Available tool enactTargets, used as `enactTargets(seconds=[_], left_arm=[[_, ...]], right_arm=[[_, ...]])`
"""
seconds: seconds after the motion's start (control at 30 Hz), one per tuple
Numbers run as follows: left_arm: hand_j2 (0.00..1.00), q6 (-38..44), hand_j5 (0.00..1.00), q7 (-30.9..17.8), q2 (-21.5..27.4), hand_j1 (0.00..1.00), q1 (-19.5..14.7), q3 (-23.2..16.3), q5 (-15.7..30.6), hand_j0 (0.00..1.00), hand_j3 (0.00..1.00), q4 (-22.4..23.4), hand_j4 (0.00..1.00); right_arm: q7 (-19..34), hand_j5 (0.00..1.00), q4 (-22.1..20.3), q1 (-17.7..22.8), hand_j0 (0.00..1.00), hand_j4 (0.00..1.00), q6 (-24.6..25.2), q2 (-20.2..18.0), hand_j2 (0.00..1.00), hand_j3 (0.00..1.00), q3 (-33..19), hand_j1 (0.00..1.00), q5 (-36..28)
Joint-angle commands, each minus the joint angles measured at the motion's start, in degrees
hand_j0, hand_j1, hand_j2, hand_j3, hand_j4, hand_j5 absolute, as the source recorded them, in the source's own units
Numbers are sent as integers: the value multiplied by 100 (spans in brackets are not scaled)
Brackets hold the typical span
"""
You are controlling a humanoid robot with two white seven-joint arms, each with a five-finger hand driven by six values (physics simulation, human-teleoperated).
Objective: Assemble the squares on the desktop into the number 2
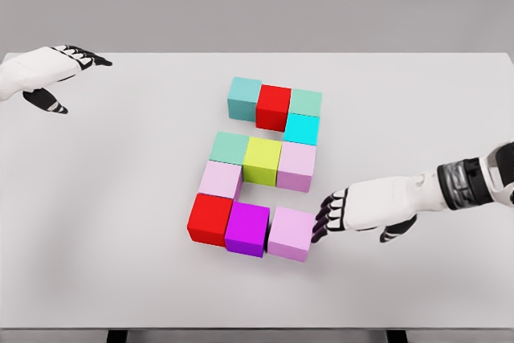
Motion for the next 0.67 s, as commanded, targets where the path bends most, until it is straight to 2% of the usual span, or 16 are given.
enactTargets(seconds=[0.0, 0.33, 0.47, 0.53, 0.63], left_arm=[[100, 10, 100, 3, 5, 100, 9, 1, 41, 100, 100, -10, 100], [100, 10, 100, 3, 40, 100, 44, 10, 41, 100, 100, 17, 100], [100, 10, 100, 3, 58, 100, 44, 1, 49, 100, 100, 17, 100], [100, 10, 100, 12, 84, 100, 53, 1, 49, 100, 100, 17, 100], [100, 10, 100, 12, 93, 100, 97, 19, 58, 100, 100, 8, 100]], right_arm=[[0, 96, -1, -9, 96, 96, 11, 71, 96, 96, 1, 96, -24], [0, 96, 7, -9, 96, 96, 11, 9, 96, 96, -16, 96, -15], [0, 96, -1, -9, 96, 96, 11, -263, 96, 96, -226, 96, -33], [-27, 98, -1, -9, 98, 98, 11, -562, 98, 98, -666, 98, -77], [-70, 100, 7, -9, 100, 100, 11, -869, 100, 100, -1018, 100, -121]])
